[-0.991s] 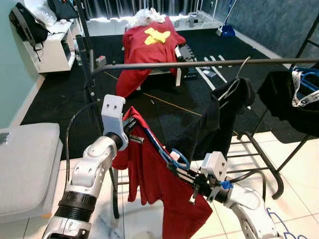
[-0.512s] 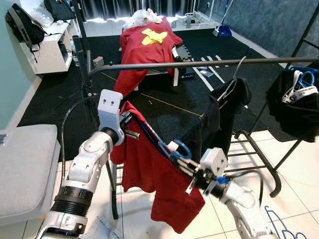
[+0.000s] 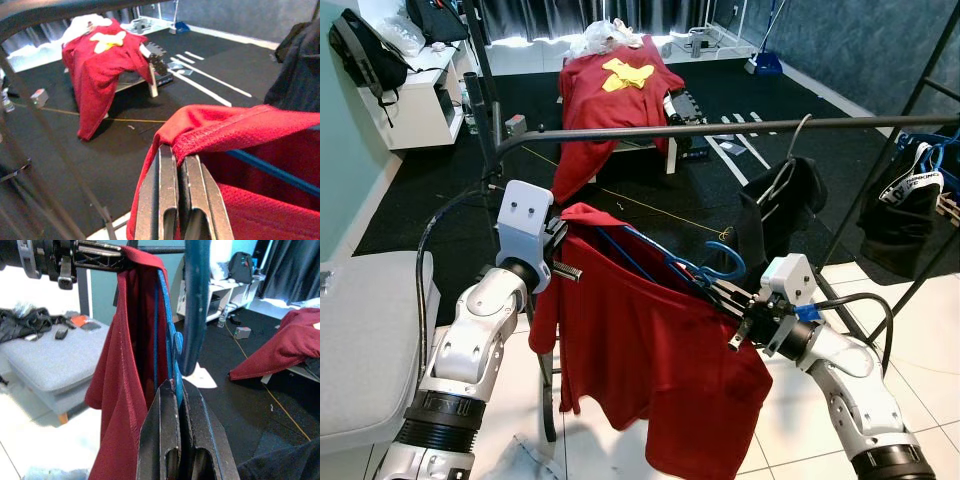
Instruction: Hang hanger
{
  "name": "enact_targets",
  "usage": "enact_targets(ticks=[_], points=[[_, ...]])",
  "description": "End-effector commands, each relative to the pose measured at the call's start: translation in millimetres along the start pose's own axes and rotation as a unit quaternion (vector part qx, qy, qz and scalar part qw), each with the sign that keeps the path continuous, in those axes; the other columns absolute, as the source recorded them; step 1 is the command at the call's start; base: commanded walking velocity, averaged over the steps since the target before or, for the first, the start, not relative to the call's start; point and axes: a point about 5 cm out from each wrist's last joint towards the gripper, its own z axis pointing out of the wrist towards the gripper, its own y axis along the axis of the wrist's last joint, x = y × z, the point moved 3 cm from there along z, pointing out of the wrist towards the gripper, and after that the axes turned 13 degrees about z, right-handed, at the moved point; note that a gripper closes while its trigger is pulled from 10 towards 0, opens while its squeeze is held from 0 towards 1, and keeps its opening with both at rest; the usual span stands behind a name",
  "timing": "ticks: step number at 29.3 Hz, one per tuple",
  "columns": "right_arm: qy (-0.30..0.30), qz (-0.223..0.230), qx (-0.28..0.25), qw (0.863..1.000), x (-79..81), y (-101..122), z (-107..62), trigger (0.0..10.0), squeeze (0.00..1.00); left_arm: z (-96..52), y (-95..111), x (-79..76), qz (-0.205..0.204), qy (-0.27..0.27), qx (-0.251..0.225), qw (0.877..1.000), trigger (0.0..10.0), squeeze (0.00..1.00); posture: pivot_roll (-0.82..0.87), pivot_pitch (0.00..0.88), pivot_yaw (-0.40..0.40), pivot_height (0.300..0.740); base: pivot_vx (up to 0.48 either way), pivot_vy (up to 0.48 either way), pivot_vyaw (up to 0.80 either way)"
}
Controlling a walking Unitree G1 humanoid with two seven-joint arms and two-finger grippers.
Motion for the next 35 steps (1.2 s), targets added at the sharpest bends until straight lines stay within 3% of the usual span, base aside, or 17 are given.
enact_targets(ticks=[1, 2, 5, 8, 10, 12, 15, 19, 21, 23, 26, 28, 35], points=[[-0.008, -0.011, -0.004, 1.0, -6.8, 8, -0.5, 10.0, 0.0, -1.7, 2, -6.0, 0.003, -0.013, -0.002, 1.0, 0.0, 0.0, 0.05, 0.059, 0.019, 0.74, 0.0, 0.0, 0.0], [-0.008, -0.011, -0.004, 1.0, -6.8, 8, -0.5, 10.0, 0.0, -1.7, 2, -6.0, 0.003, -0.013, -0.002, 1.0, 0.0, 0.0, 0.05, 0.059, 0.019, 0.74, 0.0, 0.0, 0.0], [-0.009, -0.025, -0.034, 0.999, -11.2, 27, 8.6, 10.0, 0.0, -2.0, 9, -25.6, 0.001, -0.048, -0.012, 0.999, 0.0, 0.0, 0.05, 0.066, 0.017, 0.74, 0.0, 0.0, 0.0], [0.01, -0.023, -0.028, 0.999, -7.3, 28, 11.6, 10.0, 0.0, -0.7, 12, -31.5, 0.0, -0.056, -0.018, 0.998, 0.0, 0.0, 0.05, 0.067, 0.017, 0.74, 0.0, 0.0, 0.0], [0.073, -0.008, 0.033, 0.997, 9.1, 10, 9.8, 10.0, 0.0, 5.2, 22, -33.1, 0.002, -0.055, -0.033, 0.998, 0.0, 0.0, 0.05, 0.068, 0.015, 0.74, 0.0, 0.0, 0.0], [0.073, -0.008, 0.033, 0.997, 9.1, 10, 9.8, 10.0, 0.0, 5.2, 22, -33.1, 0.002, -0.055, -0.033, 0.998, 0.0, 0.0, 0.05, 0.068, 0.015, 0.74, 0.0, 0.0, 0.0], [0.13, 0.031, 0.115, 0.984, 29.5, -22, -3.7, 10.0, 0.0, 17.0, 34, -18.7, 0.011, -0.029, -0.051, 0.998, 0.0, 0.0, 0.05, 0.07, 0.017, 0.74, 0.0, 0.0, 0.0], [0.131, 0.037, 0.126, 0.983, 31.1, -28, -7.1, 10.0, 0.0, 19.8, 37, -13.3, 0.015, -0.021, -0.055, 0.998, 0.0, 0.0, 0.05, 0.07, 0.019, 0.74, 0.0, 0.0, 0.0], [0.106, 0.037, 0.151, 0.982, 27.0, -42, -14.6, 10.0, 0.0, 23.2, 45, 0.4, 0.025, -0.007, -0.064, 0.998, 0.0, 0.0, 0.05, 0.073, 0.025, 0.74, 0.0, 0.0, 0.0], [0.106, 0.037, 0.151, 0.982, 27.0, -42, -14.6, 10.0, 0.0, 23.2, 45, 0.4, 0.025, -0.007, -0.064, 0.998, 0.0, 0.0, 0.05, 0.073, 0.025, 0.74, 0.0, 0.0, 0.0], [0.067, 0.036, 0.132, 0.988, 20.5, -47, -17.4, 10.0, 0.0, 23.9, 45, 17.9, 0.048, 0.01, -0.06, 0.997, 0.0, 0.0, 0.05, 0.074, 0.024, 0.74, 0.0, 0.0, 0.0], [0.065, 0.041, 0.124, 0.989, 21.2, -46, -17.3, 10.0, 0.0, 23.9, 44, 21.2, 0.053, 0.014, -0.057, 0.997, 0.0, 0.0, 0.05, 0.074, 0.024, 0.74, 0.0, 0.0, 0.0], [0.075, 0.034, 0.066, 0.994, 37.5, -37, -13.2, 10.0, 0.0, 28.2, 39, 31.0, 0.077, 0.021, -0.043, 0.996, 0.0, 0.0, 0.05, 0.074, 0.013, 0.74, 0.0, 0.0, 0.0]])
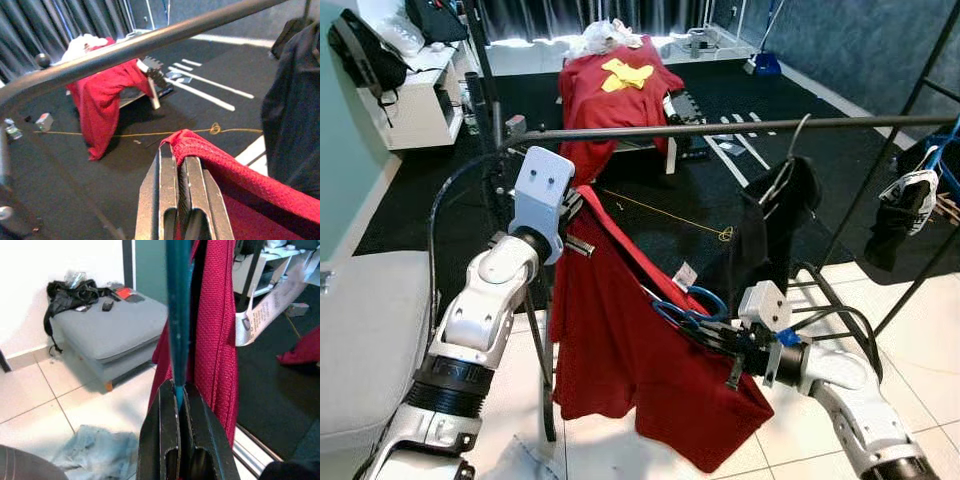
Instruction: Hang hanger
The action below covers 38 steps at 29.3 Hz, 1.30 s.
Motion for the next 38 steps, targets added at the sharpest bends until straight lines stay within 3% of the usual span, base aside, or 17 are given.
enact_targets(ticks=[1, 3, 7, 10, 12, 15, 20, 24, 27, 32, 33, 34, 35, 37, 38], points=[[-0.003, -0.004, -0.003, 1.0, 2.2, -2, -3.3, 10.0, 0.0, 1.1, 9, 21.3, 0.02, 0.034, -0.016, 0.999, 0.0, 0.0, 0.05, 0.074, 0.013, 0.74, 0.0, 0.0, 0.0], [0.01, -0.002, -0.042, 0.999, 16.8, 3, -2.1, 10.0, 0.0, 3.7, 0, 22.4, 0.038, 0.032, 0.003, 0.999, 0.0, 0.0, 0.05, 0.074, 0.015, 0.74, 0.0, 0.0, 0.0], [0.008, 0.009, -0.092, 0.996, 25.5, 13, -2.9, 10.0, 0.0, 5.2, -10, 21.4, 0.044, 0.032, 0.024, 0.998, 0.0, 0.0, 0.05, 0.074, 0.02, 0.74, 0.0, 0.0, 0.0], [0.008, 0.009, -0.092, 0.996, 25.5, 13, -2.9, 10.0, 0.0, 5.2, -10, 21.4, 0.044, 0.032, 0.024, 0.998, 0.0, 0.0, 0.05, 0.074, 0.02, 0.74, 0.0, 0.0, 0.0], [-0.002, 0.015, -0.147, 0.989, 29.0, 30, -3.6, 10.0, 0.0, 4.2, -24, 19.2, 0.036, 0.033, 0.048, 0.998, 0.0, 0.0, 0.05, 0.074, 0.023, 0.74, 0.0, 0.0, 0.0], [0.001, 0.01, -0.177, 0.984, 33.4, 43, -3.1, 10.0, 0.0, 2.8, -38, 18.0, 0.025, 0.037, 0.07, 0.997, 0.0, 0.0, 0.05, 0.07, 0.022, 0.74, 0.0, 0.0, 0.0], [0.001, 0.003, -0.191, 0.981, 35.8, 51, -2.1, 10.0, 0.0, 1.8, -48, 16.3, 0.018, 0.037, 0.085, 0.996, 0.0, 0.0, 0.05, 0.069, 0.023, 0.74, 0.0, 0.0, 0.0], [-0.022, -0.022, -0.231, 0.973, 31.6, 68, -0.2, 10.0, 0.0, -0.9, -56, 6.0, 0.002, 0.019, 0.091, 0.996, 0.0, 0.0, 0.05, 0.068, 0.026, 0.74, 0.0, 0.0, 0.0], [-0.097, -0.051, -0.287, 0.952, 10.8, 91, -0.2, 10.0, 0.0, -5.8, -36, -21.9, -0.053, -0.054, 0.035, 0.997, 0.0, 0.0, 0.04, 0.066, 0.029, 0.74, 0.0, 0.0, 0.0], [-0.115, -0.053, -0.295, 0.947, 4.6, 95, 0.6, 10.0, 0.0, -8.3, -28, -29.3, -0.073, -0.073, 0.018, 0.995, 0.0, 0.0, 0.04, 0.065, 0.029, 0.74, 0.0, 0.0, 0.0], [-0.133, -0.048, -0.302, 0.943, -4.2, 99, 4.4, 10.0, 0.0, -14.3, -11, -42.8, -0.102, -0.11, -0.017, 0.989, 0.0, 0.0, 0.05, 0.062, 0.023, 0.74, 0.0, 0.0, 0.0], [-0.133, -0.048, -0.302, 0.943, -4.2, 99, 4.4, 10.0, 0.0, -14.3, -11, -42.8, -0.102, -0.11, -0.017, 0.989, 0.0, 0.0, 0.05, 0.062, 0.023, 0.74, 0.0, 0.0, 0.0], [-0.146, -0.042, -0.3, 0.942, -12.0, 100, 9.2, 10.0, 0.0, -20.9, 6, -54.4, -0.122, -0.144, -0.047, 0.981, 0.0, 0.0, 0.05, 0.06, 0.019, 0.74, 0.0, 0.0, 0.0], [-0.142, -0.059, -0.273, 0.95, -19.6, 98, 23.1, 10.0, 0.0, -35.7, 47, -77.5, -0.17, -0.21, -0.113, 0.956, 0.0, 0.0, 0.06, 0.051, 0.014, 0.74, 0.0, 0.0, 0.0], [-0.142, -0.059, -0.273, 0.95, -19.6, 98, 23.1, 10.0, 0.0, -35.7, 47, -77.5, -0.17, -0.21, -0.113, 0.956, 0.0, 0.0, 0.06, 0.051, 0.014, 0.74, 0.0, 0.0, 0.0]])
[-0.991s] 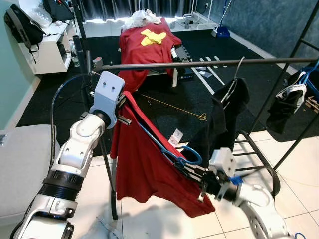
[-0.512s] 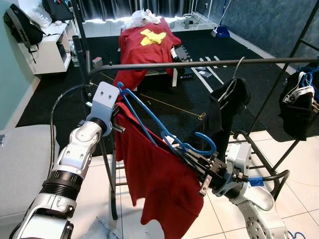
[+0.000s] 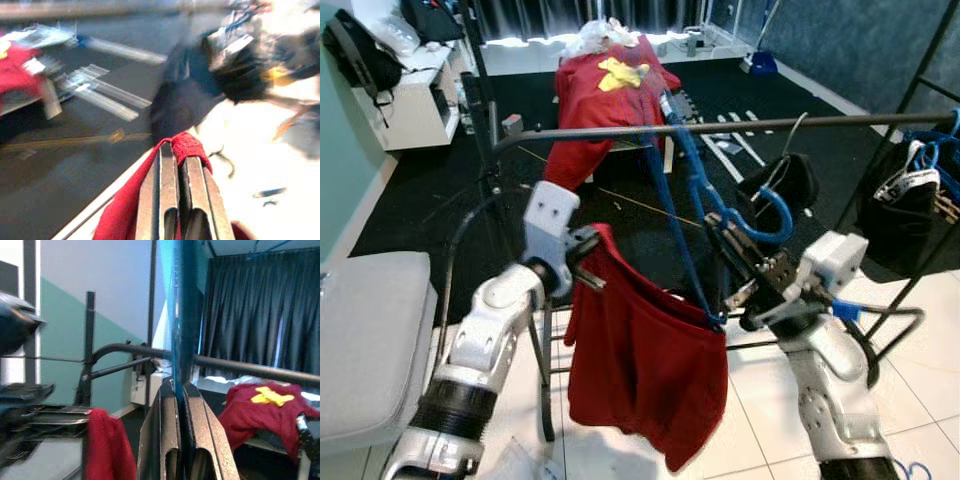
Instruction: Hang hanger
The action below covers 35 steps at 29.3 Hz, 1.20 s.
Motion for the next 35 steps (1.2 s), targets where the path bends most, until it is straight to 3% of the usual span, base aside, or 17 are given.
enact_targets(ticks=[1, 2, 8, 12, 13, 14, 15, 17, 19, 20, 21, 22, 24, 29, 30, 32, 35], points=[[0.014, -0.014, 0.024, 1.0, 3.1, -11, 3.7, 10.0, 0.0, 1.6, 24, -20.5, -0.019, -0.049, -0.046, 0.998, 0.0, 0.0, 0.06, 0.05, 0.015, 0.74, 0.0, 0.0, 0.0], [0.016, -0.023, 0.02, 0.999, 1.5, -11, 12.9, 10.0, 0.0, 0.1, 35, -36.3, -0.031, -0.088, -0.065, 0.993, 0.0, 0.0, 0.06, 0.047, 0.014, 0.74, 0.0, 0.0, 0.0], [-0.006, -0.025, -0.007, 1.0, -4.8, -2, 23.7, 10.0, 0.0, -4.7, 36, -45.4, -0.034, -0.118, -0.061, 0.99, 0.0, 0.0, 0.07, 0.044, 0.015, 0.74, 0.0, 0.0, 0.0], [-0.025, -0.023, -0.044, 0.998, -13.0, 16, 41.0, 10.0, 0.0, -12.2, 16, -50.5, -0.017, -0.132, -0.006, 0.991, 0.0, 0.0, 0.07, 0.04, 0.016, 0.74, 0.0, 0.0, 0.0], [-0.029, -0.017, -0.059, 0.998, -15.2, 26, 48.2, 10.0, 0.0, -18.7, -1, -52.1, 0.003, -0.138, 0.038, 0.99, 0.0, 0.0, 0.07, 0.043, 0.016, 0.74, 0.0, 0.0, 0.0], [-0.029, -0.017, -0.059, 0.998, -15.2, 26, 48.2, 10.0, 0.0, -18.7, -1, -52.1, 0.003, -0.138, 0.038, 0.99, 0.0, 0.0, 0.07, 0.043, 0.016, 0.74, 0.0, 0.0, 0.0], [-0.027, -0.007, -0.066, 0.997, -16.2, 31, 53.3, 10.0, 0.0, -24.9, -14, -51.7, 0.016, -0.136, 0.076, 0.988, 0.0, 0.0, 0.07, 0.043, 0.016, 0.74, 0.0, 0.0, 0.0], [-0.02, 0.005, -0.051, 0.999, -15.6, 29, 56.3, 10.0, 0.0, -29.6, -26, -46.4, 0.022, -0.115, 0.109, 0.987, 0.0, 0.0, 0.07, 0.046, 0.015, 0.74, 0.0, 0.0, 0.0], [0.002, 0.022, 0.06, 0.998, -9.5, 0, 51.7, 10.0, 0.0, -38.5, -49, -18.9, 0.046, -0.022, 0.172, 0.984, 0.0, 0.0, 0.07, 0.054, 0.014, 0.74, 0.0, 0.0, 0.0], [0.002, 0.022, 0.06, 0.998, -9.5, 0, 51.7, 10.0, 0.0, -38.5, -49, -18.9, 0.046, -0.022, 0.172, 0.984, 0.0, 0.0, 0.07, 0.054, 0.014, 0.74, 0.0, 0.0, 0.0], [0.006, 0.032, 0.102, 0.994, -5.4, -13, 45.3, 10.0, 0.0, -44.5, -57, -1.8, 0.055, 0.032, 0.193, 0.979, 0.0, 0.0, 0.07, 0.058, 0.015, 0.74, 0.0, 0.0, 0.0], [0.006, 0.032, 0.102, 0.994, -5.4, -13, 45.3, 10.0, 0.0, -44.5, -57, -1.8, 0.055, 0.032, 0.193, 0.979, 0.0, 0.0, 0.07, 0.058, 0.015, 0.74, 0.0, 0.0, 0.0], [0.0, 0.063, 0.145, 0.987, 0.7, -29, 35.3, 10.0, 0.0, -54.6, -62, 21.3, 0.065, 0.103, 0.209, 0.97, 0.0, 0.0, 0.07, 0.06, 0.017, 0.74, 0.0, 0.0, 0.0], [-0.019, 0.088, 0.192, 0.977, 1.7, -48, 24.3, 10.0, 0.0, -61.7, -61, 35.2, 0.06, 0.146, 0.208, 0.965, 0.0, 0.0, 0.08, 0.062, 0.023, 0.74, 0.0, 0.0, 0.0], [-0.063, 0.101, 0.229, 0.966, -9.3, -63, 17.5, 10.0, 0.0, -61.4, -57, 40.8, 0.051, 0.164, 0.199, 0.965, 0.0, 0.0, 0.08, 0.065, 0.027, 0.74, 0.0, 0.0, 0.0], [-0.105, 0.117, 0.244, 0.957, -20.6, -70, 15.3, 10.0, 0.0, -59.8, -54, 42.9, 0.05, 0.17, 0.19, 0.966, 0.0, 0.0, 0.08, 0.066, 0.028, 0.74, 0.0, 0.0, 0.0], [-0.145, 0.121, 0.233, 0.954, -34.9, -68, 19.8, 10.0, 0.0, -57.7, -52, 42.9, 0.053, 0.17, 0.183, 0.967, 0.0, 0.0, 0.08, 0.067, 0.03, 0.74, 0.0, 0.0, 0.0]])
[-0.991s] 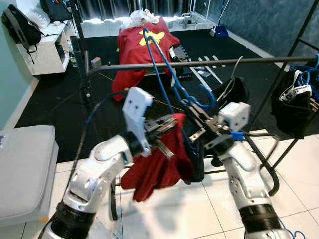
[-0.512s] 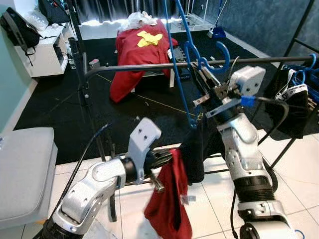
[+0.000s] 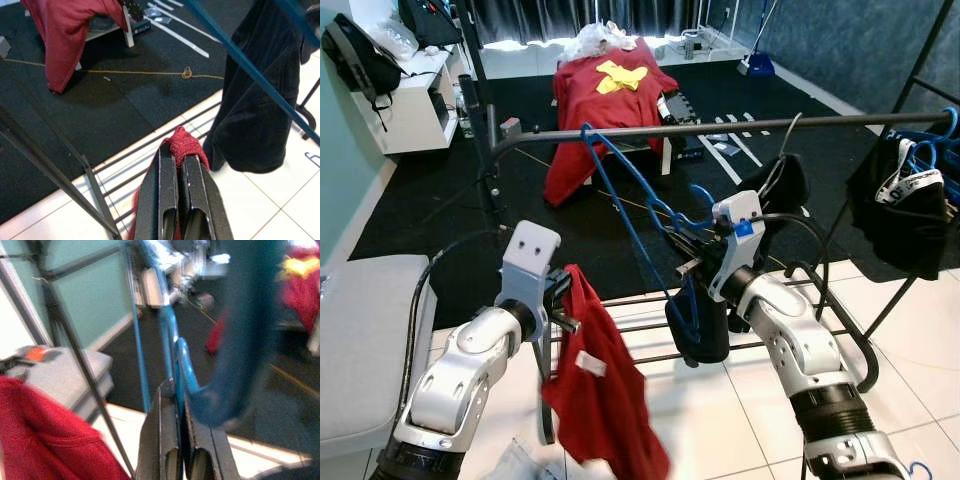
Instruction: Hang hanger
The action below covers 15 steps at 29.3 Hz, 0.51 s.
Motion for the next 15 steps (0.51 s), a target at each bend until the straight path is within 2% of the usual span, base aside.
enact_targets(ticks=[1, 4, 7, 11, 15], points=[[-0.032, 0.005, -0.006, 0.999, -10.1, 6, 1.7, 10.0, 0.0, 1.4, 6, 1.3, -0.003, 0.005, -0.016, 1.0, 0.0, 0.0, 0.08, 0.068, 0.027, 0.74, 0.0, 0.0, 0.0], [-0.052, 0.002, -0.012, 0.999, -14.9, 16, 4.5, 10.0, 0.0, 1.6, 9, 1.8, -0.005, 0.013, -0.027, 1.0, 0.0, 0.0, 0.08, 0.067, 0.019, 0.74, 0.0, 0.0, 0.0], [-0.034, -0.007, -0.023, 0.999, -2.2, 25, 8.5, 10.0, 0.0, -1.4, 16, 7.1, -0.016, 0.036, -0.049, 0.998, 0.0, 0.0, 0.08, 0.067, 0.013, 0.74, 0.0, 0.0, 0.0], [-0.026, -0.007, -0.011, 1.0, 5.0, 17, 10.4, 10.0, 0.0, -4.0, 14, 9.9, -0.016, 0.046, -0.047, 0.998, 0.0, 0.0, 0.09, 0.07, 0.008, 0.74, 0.0, 0.0, 0.0], [-0.05, -0.001, 0.0, 0.999, -3.1, 10, 13.1, 10.0, 0.0, -4.6, 12, 9.5, -0.016, 0.045, -0.043, 0.998, 0.0, 0.0, 0.09, 0.071, 0.009, 0.74, 0.0, 0.0, 0.0]])
